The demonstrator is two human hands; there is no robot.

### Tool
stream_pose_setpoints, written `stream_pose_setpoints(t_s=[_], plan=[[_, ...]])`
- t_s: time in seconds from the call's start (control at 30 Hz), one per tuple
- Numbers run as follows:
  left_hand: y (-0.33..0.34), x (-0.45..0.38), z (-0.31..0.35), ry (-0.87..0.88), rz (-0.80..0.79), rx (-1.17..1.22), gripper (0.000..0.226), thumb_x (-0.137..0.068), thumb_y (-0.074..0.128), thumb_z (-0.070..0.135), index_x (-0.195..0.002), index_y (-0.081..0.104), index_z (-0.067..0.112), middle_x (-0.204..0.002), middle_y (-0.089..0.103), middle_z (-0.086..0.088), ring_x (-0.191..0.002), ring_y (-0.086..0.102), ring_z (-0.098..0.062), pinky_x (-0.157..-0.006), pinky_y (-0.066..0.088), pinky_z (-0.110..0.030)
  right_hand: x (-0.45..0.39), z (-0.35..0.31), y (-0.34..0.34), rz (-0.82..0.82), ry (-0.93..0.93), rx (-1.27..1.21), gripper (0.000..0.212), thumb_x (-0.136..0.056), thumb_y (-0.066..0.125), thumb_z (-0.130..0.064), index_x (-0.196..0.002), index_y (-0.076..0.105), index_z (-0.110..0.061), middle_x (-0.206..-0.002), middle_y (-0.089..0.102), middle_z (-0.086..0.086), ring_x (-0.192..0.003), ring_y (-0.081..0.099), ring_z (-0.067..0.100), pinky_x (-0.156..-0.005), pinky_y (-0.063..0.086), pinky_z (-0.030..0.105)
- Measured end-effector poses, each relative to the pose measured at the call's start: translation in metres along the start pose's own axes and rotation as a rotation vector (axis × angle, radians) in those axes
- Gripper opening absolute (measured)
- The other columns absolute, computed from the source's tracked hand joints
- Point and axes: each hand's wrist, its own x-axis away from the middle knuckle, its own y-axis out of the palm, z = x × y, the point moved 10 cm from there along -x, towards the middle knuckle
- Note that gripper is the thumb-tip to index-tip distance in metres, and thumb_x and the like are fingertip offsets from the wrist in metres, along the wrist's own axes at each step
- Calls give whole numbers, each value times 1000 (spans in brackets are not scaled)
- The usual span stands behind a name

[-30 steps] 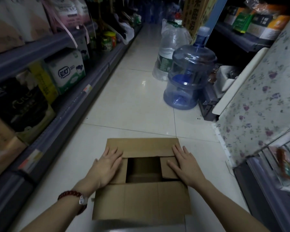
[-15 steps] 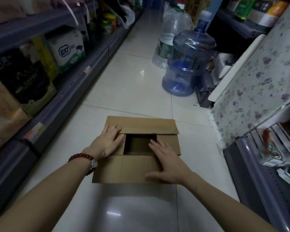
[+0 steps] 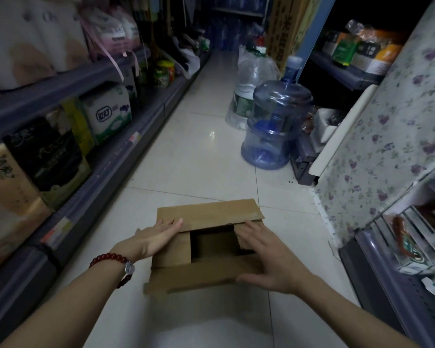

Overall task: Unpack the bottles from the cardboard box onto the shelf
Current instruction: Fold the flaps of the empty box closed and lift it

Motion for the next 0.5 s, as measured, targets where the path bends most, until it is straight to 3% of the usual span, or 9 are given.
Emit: stream_pose_setpoints(t_s=[0.1, 0.17, 0.27, 0.33, 0.4, 0.43, 0.5], plan=[[-8, -1, -5, -32, -6, 60, 78, -81, 1, 78, -143, 34, 43, -158, 25, 4, -147, 19, -23, -120, 3, -51, -19, 35, -31, 154, 192, -44, 96, -72, 40, -82, -149, 30, -26, -156, 28, -8, -147, 16, 10, -122, 16, 40], [-13, -4, -8, -50, 17, 109, 79, -81, -1, 78, -135, 46, 44, -152, 39, 4, -144, 28, -23, -120, 5, -50, -34, 58, -36, 232, 321, -27, 92, -73, 53, -76, -147, 34, -24, -156, 32, -3, -147, 20, 16, -122, 16, 41], [-20, -9, -12, -42, 63, 196, 81, -74, 2, 85, -117, 59, 46, -142, 51, 6, -136, 39, -21, -120, 10, -48, -52, 93, -19, 227, 543, -65, 100, -66, 64, -74, -149, 26, -32, -161, 19, 4, -149, 13, 30, -120, 14, 45], [-24, -10, -12, -10, 93, 201, 94, -58, 14, 95, -124, 56, 44, -141, 51, 6, -132, 42, -21, -118, 18, -48, -60, 111, 2, 169, 661, -171, 105, -62, 67, -74, -149, 17, -44, -164, 2, 5, -148, 3, 40, -118, 16, 52], [-25, -11, -2, 75, 131, 3, 111, -44, 23, 100, -136, 44, 41, -142, 47, 8, -129, 43, -19, -114, 28, -45, -65, 123, 25, 98, 729, -306, 105, -60, 70, -73, -146, 13, -53, -163, -10, 4, -146, -3, 47, -115, 20, 58], [-22, -14, 0, 83, 160, -123, 113, -44, 27, 99, -140, 39, 41, -145, 42, 7, -130, 39, -20, -112, 29, -43, -66, 129, 36, 64, 758, -368, 103, -60, 71, -73, -145, 14, -55, -163, -13, 4, -146, -2, 48, -114, 21, 58], [-18, -20, -7, 26, 218, -161, 94, -58, 39, 88, -142, 30, 47, -156, 20, 0, -140, 21, -30, -116, 22, -45, -64, 138, 54, 12, 799, -452, 100, -59, 69, -75, -144, 20, -55, -163, -2, 7, -145, 12, 45, -114, 24, 56]])
